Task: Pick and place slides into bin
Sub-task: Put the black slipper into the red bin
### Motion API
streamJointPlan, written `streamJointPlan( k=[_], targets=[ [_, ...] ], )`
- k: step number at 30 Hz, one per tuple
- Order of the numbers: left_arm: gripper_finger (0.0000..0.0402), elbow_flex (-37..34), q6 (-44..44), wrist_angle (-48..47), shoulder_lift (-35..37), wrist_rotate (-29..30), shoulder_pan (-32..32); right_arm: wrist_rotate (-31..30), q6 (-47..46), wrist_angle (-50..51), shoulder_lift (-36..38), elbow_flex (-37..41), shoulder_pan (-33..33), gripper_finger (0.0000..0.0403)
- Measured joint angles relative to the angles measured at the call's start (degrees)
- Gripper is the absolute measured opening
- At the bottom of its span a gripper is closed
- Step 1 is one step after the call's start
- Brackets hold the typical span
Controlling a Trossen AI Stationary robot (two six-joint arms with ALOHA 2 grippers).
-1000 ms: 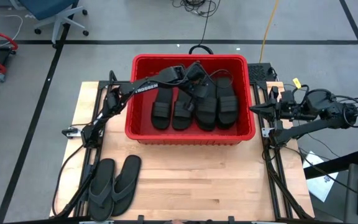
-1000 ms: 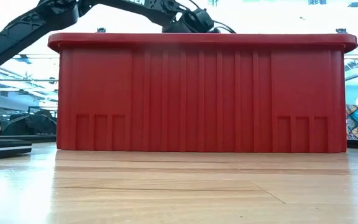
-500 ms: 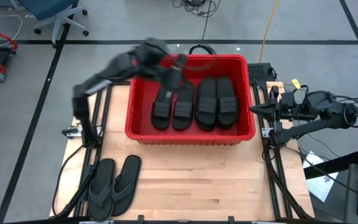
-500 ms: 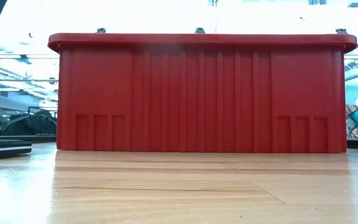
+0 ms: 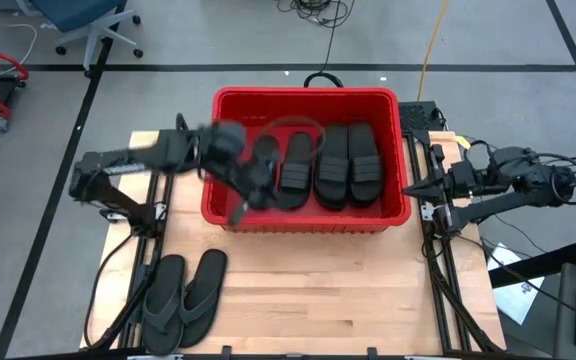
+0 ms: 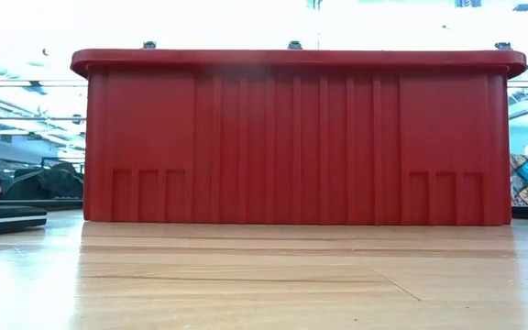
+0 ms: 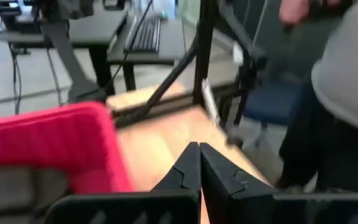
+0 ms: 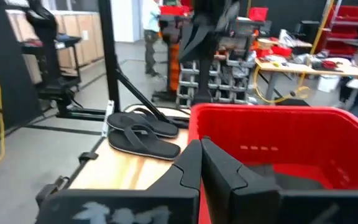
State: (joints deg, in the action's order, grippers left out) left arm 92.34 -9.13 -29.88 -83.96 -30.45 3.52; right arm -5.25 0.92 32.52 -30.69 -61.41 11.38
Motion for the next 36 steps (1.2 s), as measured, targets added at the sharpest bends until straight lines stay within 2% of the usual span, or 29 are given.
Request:
streamJointPlan(
  k=[3, 6, 12, 16, 21, 24, 26, 29, 32, 36],
  targets=[
    [0.0, -12.44, 8.26, 18.5, 3.85, 6.1, -3.61, 2.36, 0.36, -3.26, 0.41, 2.15, 0.0, 0.0],
    [0.0, -21.41, 13.4, 28.87, 8.21, 14.66, -6.02, 5.77, 0.42, -7.31, 0.67, 4.91, 0.0, 0.0],
    [0.0, -31.33, 15.52, 29.76, 20.42, 27.49, -10.04, 7.01, -4.51, -13.63, 0.76, 10.29, 0.0, 0.0],
    [0.0, -34.41, 15.12, 27.46, 28.5, 31.68, -11.43, 6.78, -5.13, -17.27, 0.75, 12.06, 0.0, 0.0],
    [0.0, -35.13, 15.29, 17.71, 35.95, 31.97, -12.39, 2.71, -2.04, -26.28, 0.26, 13.42, 0.0, 0.0],
    [0.0, -35.16, 15.31, 11.89, 38.46, 30.67, -13.02, 0.71, -0.21, -27.76, 0.08, 13.47, -0.02, 0.0],
    [0.0, -35.16, 15.31, 8.25, 39.49, 28.4, -13.63, -0.9, 0.29, -27.57, -0.14, 13.47, 0.0, 0.0],
    [0.0, -35.16, 15.84, 2.98, 39.99, 21.74, -15.23, -5.24, 0.37, -27.54, -0.85, 13.47, 0.0, 0.0],
    [0.0, -35.16, 19.76, -3.06, 39.64, 16.71, -17.91, -7.08, -0.87, -27.63, -1.71, 13.47, -0.02, 0.0],
    [0.0, -35.16, 25.47, -9.8, 37.96, 15.49, -23.42, -7.06, -1.72, -27.99, -2.84, 13.47, -0.02, 0.0]
  ],
)
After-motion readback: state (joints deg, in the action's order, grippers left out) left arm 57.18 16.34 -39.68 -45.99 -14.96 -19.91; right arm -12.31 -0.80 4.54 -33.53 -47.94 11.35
